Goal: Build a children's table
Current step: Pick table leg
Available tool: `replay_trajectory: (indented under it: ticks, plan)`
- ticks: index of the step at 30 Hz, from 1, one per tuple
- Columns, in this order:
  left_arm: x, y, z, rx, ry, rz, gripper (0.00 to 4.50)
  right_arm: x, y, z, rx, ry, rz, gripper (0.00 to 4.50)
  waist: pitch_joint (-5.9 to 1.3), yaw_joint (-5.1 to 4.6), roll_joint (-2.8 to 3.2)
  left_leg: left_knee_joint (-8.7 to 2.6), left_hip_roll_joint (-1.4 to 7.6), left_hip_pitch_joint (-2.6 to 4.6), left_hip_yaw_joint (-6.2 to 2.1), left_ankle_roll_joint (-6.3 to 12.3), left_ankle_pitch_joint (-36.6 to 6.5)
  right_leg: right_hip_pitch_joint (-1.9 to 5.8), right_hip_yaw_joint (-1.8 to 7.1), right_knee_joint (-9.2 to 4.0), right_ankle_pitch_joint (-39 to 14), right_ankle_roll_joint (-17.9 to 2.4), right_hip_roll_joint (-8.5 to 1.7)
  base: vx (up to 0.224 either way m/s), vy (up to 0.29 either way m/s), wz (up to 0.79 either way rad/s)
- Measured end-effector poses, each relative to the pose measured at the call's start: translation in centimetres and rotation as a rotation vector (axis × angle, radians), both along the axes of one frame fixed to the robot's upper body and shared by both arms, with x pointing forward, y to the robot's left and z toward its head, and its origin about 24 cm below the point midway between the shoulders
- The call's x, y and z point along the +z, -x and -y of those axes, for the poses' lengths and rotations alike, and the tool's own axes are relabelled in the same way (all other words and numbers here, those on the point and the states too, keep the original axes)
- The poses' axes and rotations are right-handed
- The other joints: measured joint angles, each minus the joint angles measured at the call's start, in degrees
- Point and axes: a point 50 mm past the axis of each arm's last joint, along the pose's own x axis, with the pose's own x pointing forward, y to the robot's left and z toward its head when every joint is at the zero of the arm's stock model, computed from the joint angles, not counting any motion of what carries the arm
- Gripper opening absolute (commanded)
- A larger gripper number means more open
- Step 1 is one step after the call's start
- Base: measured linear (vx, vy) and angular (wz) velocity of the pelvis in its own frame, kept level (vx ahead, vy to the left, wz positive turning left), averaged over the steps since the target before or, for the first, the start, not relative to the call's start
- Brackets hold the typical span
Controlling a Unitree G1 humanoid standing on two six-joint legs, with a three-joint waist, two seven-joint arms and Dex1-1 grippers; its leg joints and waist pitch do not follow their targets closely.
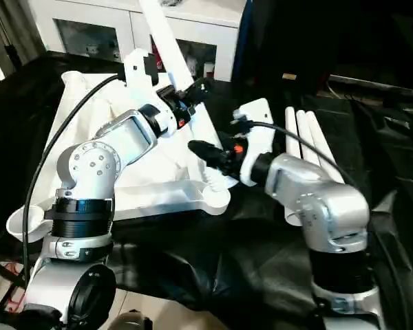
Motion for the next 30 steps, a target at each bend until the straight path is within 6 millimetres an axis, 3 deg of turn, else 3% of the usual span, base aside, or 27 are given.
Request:
replay_trajectory:
  ticks: [4, 5, 9, 11, 18, 25, 26, 30]
  plan:
    - [0.1, 0.0, 0.0, -0.003, 0.017, -0.003, 2.06, 0.0, 0.0, -0.3, -0.009, 0.015, 0.013, 1.91, 0.0, -0.02, 0.01, 0.0, 0.0, 0.01, 0.0, 0.0, 0.0, 0.0, 0.0, 0.0, 0.0, 0.03, 0.0, 0.0, 0.0, 0.0]
    - [0.1, 0.0, 0.0, -0.003, 0.019, -0.003, 2.02, -0.1, -0.1, -0.3, -0.012, 0.022, 0.019, 2.61, 0.0, -0.03, 0.01, 0.0, 0.0, 0.01, 0.0, -0.01, 0.01, 0.0, 0.0, 0.0, -0.01, 0.07, 0.0, 0.0, 0.0, 0.0]
    - [0.2, 0.1, 0.2, -0.037, 0.026, 0.027, 2.0, 0.1, 0.0, -0.6, 0.012, -0.029, 0.012, 2.63, 0.0, 0.01, 0.01, 0.0, 0.0, 0.01, -0.01, -0.01, 0.01, 0.01, 0.0, -0.03, -0.01, 0.1, 0.0, 0.0, 0.0, 0.0]
    - [0.4, 0.3, 0.2, -0.121, -0.001, 0.089, 1.92, 0.4, 0.1, -0.2, 0.036, -0.048, 0.013, 3.04, 0.01, 0.08, 0.02, 0.0, 0.0, -0.01, -0.01, 0.0, 0.01, 0.0, 0.0, -0.07, -0.07, 0.23, 0.0, 0.0, 0.0, 0.0]
    - [1.1, 1.6, -0.4, -0.407, -0.046, 0.214, 1.88, 0.8, 1.7, 1.6, 0.21, -0.101, -0.014, 3.04, -0.02, 0.05, 0.06, -0.02, 0.0, 0.02, 0.01, 0.03, -0.01, 0.01, 0.02, -0.08, 0.09, -0.05, 0.0, 0.0, 0.0, 0.0]
    - [2.4, 3.0, -0.3, -0.583, 0.039, 0.296, 1.88, 0.6, 3.0, 1.6, 0.328, -0.097, -0.046, 3.04, -0.05, 0.12, 0.14, 0.01, 0.0, 0.06, 0.03, 0.04, 0.03, 0.05, 0.02, -0.07, 0.12, -0.07, 0.0, 0.0, 0.0, 0.0]
    - [2.5, 3.2, -0.3, -0.6, 0.054, 0.306, 1.88, 0.4, 3.1, 1.5, 0.336, -0.09, -0.057, 2.75, -0.05, 0.09, 0.14, 0.02, 0.0, 0.06, 0.04, 0.04, 0.04, 0.06, 0.02, -0.07, 0.1, -0.02, 0.0, 0.0, 0.0, 0.0]
    - [2.6, 3.3, -0.4, -0.621, 0.064, 0.31, 1.88, 0.2, 3.2, 1.3, 0.354, -0.084, -0.068, 2.58, -0.06, 0.03, 0.15, 0.02, 0.01, 0.08, 0.04, 0.02, 0.07, 0.06, 0.02, -0.07, 0.04, 0.15, 0.0, 0.0, 0.0, 0.0]
